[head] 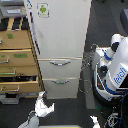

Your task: Opening the fridge

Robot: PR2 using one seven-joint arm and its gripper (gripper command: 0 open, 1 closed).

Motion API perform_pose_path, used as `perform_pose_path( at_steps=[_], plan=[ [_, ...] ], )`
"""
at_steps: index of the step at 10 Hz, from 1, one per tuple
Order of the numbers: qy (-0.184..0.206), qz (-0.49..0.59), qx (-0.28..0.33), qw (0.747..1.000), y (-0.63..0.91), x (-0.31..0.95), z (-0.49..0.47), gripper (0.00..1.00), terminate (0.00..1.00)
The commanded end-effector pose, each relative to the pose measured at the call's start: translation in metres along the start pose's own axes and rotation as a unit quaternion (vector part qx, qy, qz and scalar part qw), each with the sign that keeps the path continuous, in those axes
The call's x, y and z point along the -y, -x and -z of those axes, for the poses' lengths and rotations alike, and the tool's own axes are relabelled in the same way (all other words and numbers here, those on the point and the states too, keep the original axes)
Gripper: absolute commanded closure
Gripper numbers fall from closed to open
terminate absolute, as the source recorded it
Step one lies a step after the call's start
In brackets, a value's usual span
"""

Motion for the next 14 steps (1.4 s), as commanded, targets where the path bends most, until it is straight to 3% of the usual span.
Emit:
perform_pose_path(
  at_steps=[1, 3, 9, 14],
  plan=[
    [-0.043, -0.157, -0.041, 0.986, -0.059, -0.096, -0.025, 0.0, 0.0],
    [-0.076, -0.193, -0.058, 0.976, -0.06, -0.127, -0.037, 0.0, 0.0],
    [-0.068, -0.328, -0.052, 0.941, -0.104, -0.24, -0.092, 0.0, 0.0],
    [-0.1, -0.306, -0.035, 0.946, -0.162, -0.272, -0.12, 0.0, 0.0]
  ],
)
